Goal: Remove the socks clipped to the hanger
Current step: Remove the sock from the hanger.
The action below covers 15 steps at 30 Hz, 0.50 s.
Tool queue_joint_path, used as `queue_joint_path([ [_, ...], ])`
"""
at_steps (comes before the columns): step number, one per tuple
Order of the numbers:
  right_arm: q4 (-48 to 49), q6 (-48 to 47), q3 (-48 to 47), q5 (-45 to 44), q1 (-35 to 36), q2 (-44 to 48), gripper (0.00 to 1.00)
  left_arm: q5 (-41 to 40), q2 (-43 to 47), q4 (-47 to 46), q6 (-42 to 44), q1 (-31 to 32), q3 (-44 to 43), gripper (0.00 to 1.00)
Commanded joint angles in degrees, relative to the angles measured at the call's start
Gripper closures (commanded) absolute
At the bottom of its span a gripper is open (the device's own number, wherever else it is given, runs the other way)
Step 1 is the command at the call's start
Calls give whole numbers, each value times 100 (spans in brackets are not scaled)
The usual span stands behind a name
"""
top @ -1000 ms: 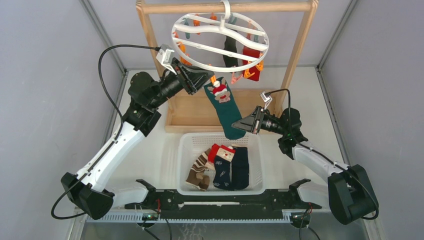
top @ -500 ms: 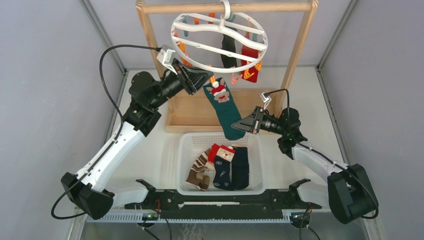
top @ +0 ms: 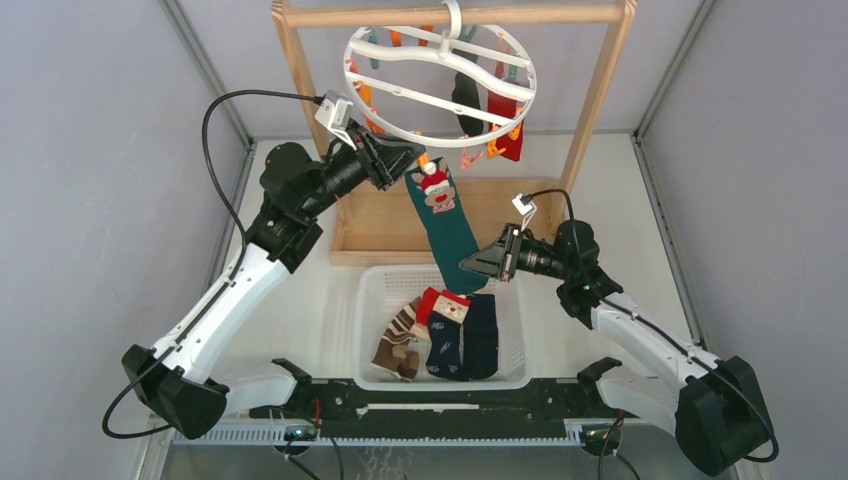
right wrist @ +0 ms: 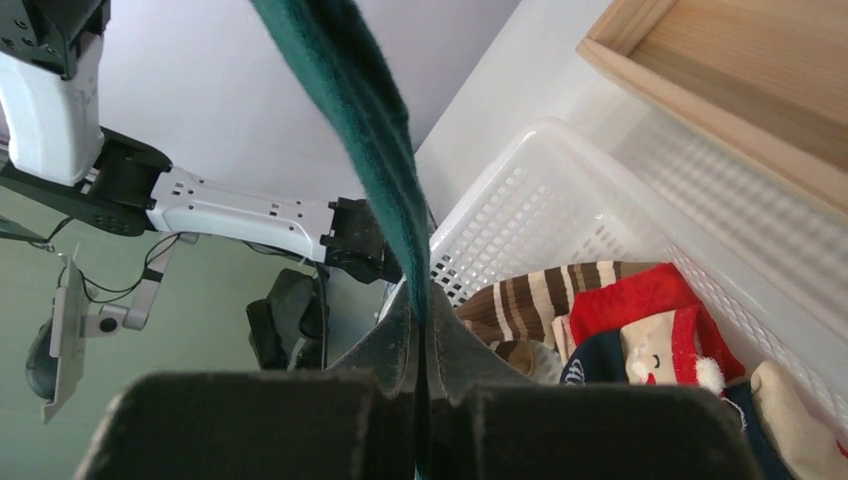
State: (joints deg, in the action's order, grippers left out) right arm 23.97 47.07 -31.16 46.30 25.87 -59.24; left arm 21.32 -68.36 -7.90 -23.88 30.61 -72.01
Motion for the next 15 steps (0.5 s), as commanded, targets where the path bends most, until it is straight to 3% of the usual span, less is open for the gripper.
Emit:
queue_joint_path([
  [1,-394,-380,-166,-256,163,183,100,-99,136,-88,135,-29,-199,100],
  [15,-764,-577,-67,-442,390,444,100,-70,139,-61,155,-29,-211,98],
])
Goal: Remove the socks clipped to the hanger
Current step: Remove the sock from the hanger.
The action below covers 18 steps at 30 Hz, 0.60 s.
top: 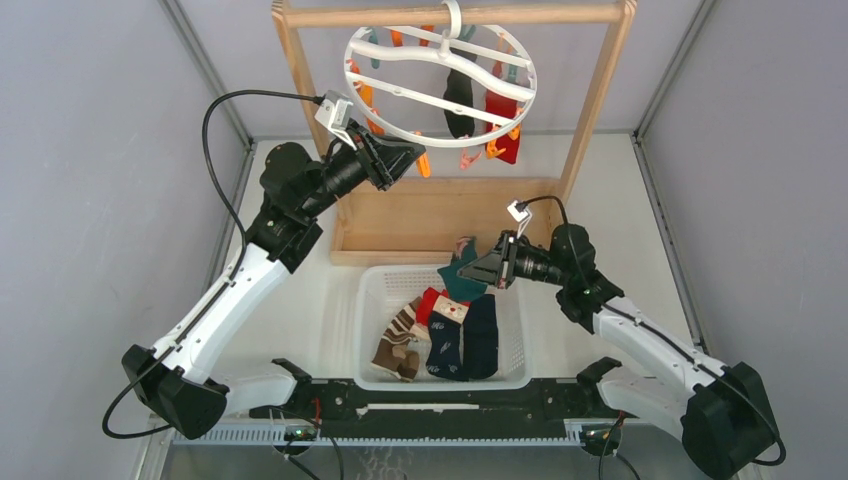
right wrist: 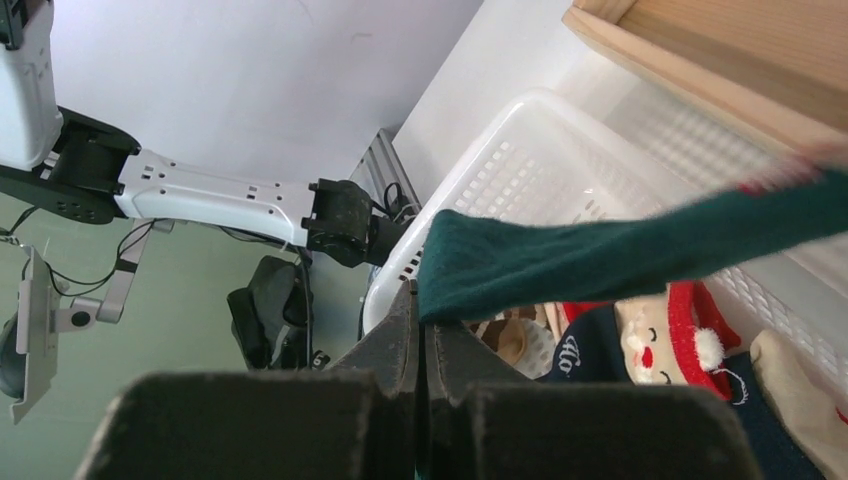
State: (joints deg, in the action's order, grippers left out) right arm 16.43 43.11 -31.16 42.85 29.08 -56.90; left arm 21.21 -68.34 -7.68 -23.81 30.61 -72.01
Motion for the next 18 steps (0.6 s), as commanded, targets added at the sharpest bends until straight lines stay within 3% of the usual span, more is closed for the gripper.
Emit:
queue_joint_path([
  [1,-34,-188,-66,-101,78,240,100,-53,136,-84,141,-29,-209,98],
  [9,-129,-136,-110,-32,107,629,100,-103,223,-66,151,-34,-30,92],
  [18,-767,-317,-474,-88,340,1071,100,-209,336,-169,153,-29,379,58],
])
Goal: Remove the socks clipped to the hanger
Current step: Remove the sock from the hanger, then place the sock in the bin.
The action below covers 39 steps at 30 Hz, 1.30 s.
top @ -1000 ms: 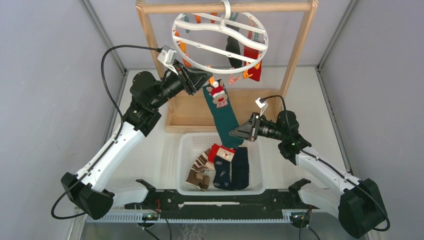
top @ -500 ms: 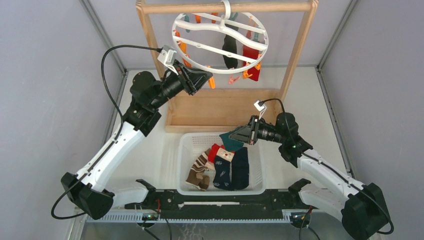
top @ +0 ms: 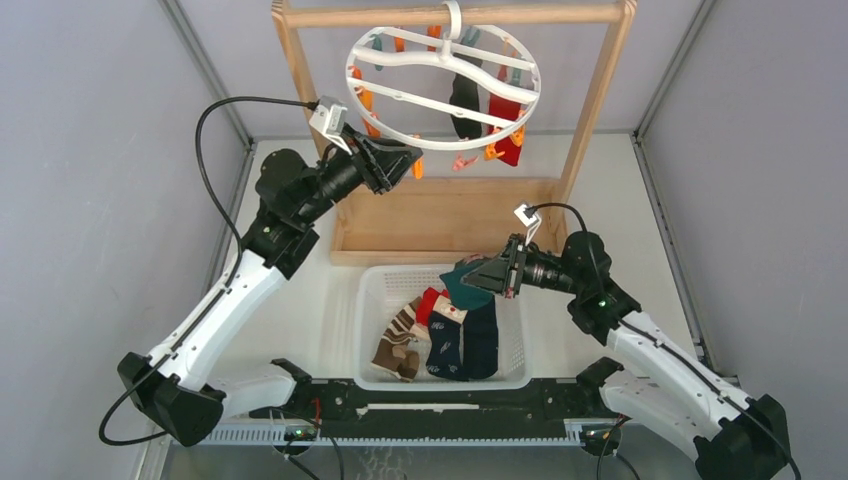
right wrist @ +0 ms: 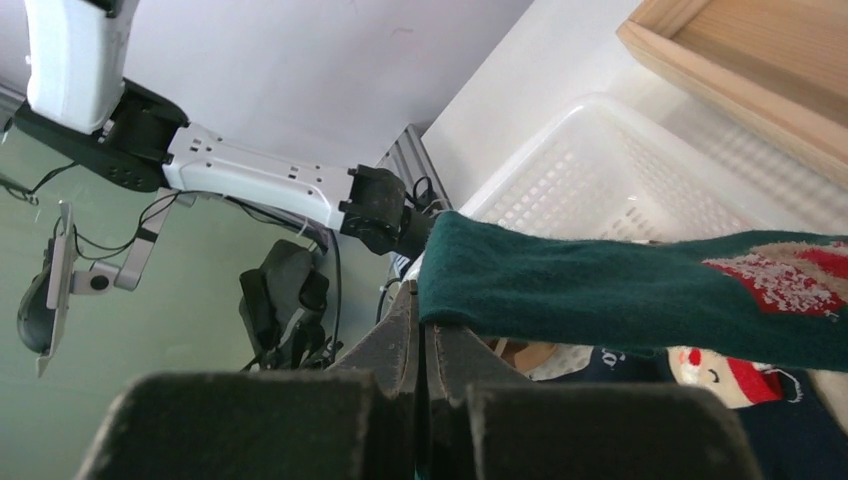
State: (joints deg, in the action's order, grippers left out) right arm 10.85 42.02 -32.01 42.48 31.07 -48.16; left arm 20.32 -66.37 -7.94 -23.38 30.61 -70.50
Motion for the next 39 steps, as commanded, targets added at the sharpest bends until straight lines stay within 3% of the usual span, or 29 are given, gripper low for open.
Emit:
queue_joint_path([
  [1,-279,-230,-415,-61,184,239,100,-133,151,-146,113,-29,265,53],
  [10,-836,-457,-539,-296,647,581,100,-286,405,-236,156,-29,659,22],
  [12,-1022,-543,-543,-406,759,634,100,-304,457,-234,160,-30,745,7],
  [15,-1380,-715,-543,-634,942,679,100,-302,557,-233,149,-29,913,2],
  [22,-1683,-922,-414,-1083,1327,678,100,-327,846,-205,120,-29,1319,0],
  [39,-1487,-1069,422,-1882,1489,173,100,-440,1978,76,-57,-16,2359,0],
])
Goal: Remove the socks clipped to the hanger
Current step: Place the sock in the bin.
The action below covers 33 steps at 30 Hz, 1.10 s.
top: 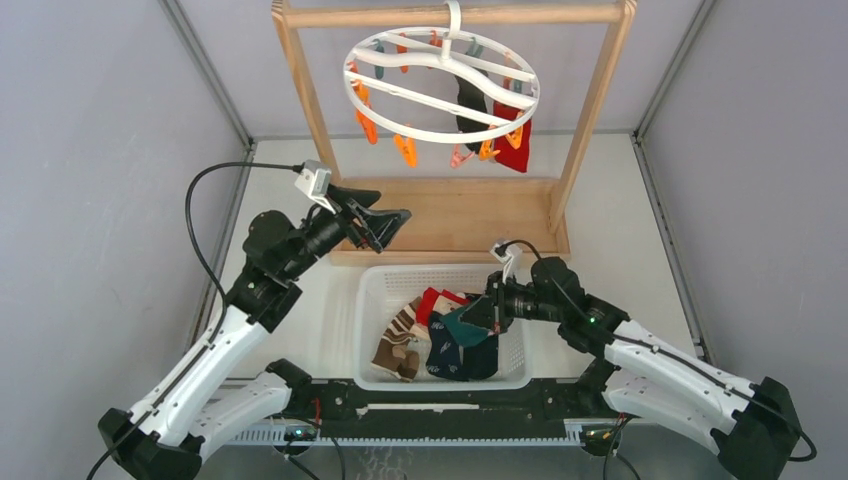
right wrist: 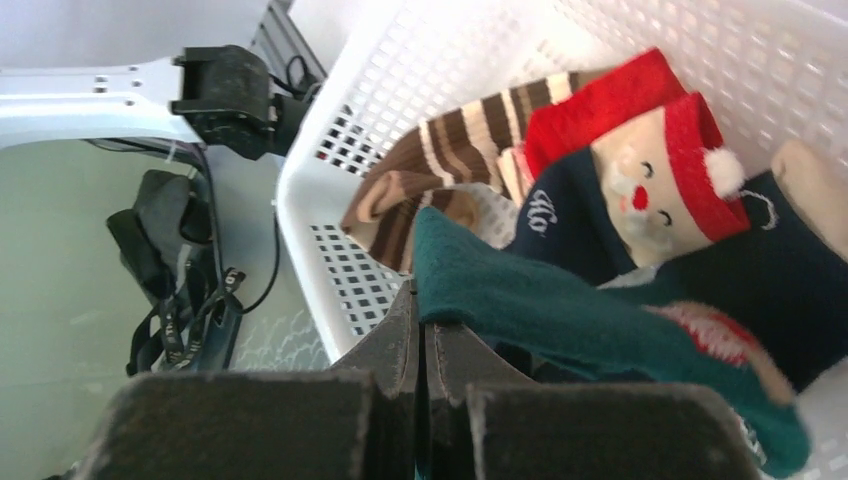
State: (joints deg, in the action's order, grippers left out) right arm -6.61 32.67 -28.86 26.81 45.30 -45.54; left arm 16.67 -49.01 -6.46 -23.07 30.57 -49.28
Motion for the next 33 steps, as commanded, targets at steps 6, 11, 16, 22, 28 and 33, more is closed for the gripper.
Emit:
queue_joint_path([
  [6,232,-172,296,-780,187,-373,100,-106,439,-23,-118,16,404,0],
  [11,-50,-206,310,-1403,452,-531,94,-134,496,-13,-133,36,466,0],
  [16,-320,-185,311,-2048,747,-591,83,-162,492,-13,-122,51,489,0],
  [22,-592,-121,311,-2592,950,-627,83,-163,461,-13,-133,68,489,0],
  [28,-860,-56,290,-3058,1171,-491,54,-166,467,-13,-128,88,465,0],
  [33,-1218,127,233,-3475,1379,-256,40,-171,460,3,-137,137,397,0],
])
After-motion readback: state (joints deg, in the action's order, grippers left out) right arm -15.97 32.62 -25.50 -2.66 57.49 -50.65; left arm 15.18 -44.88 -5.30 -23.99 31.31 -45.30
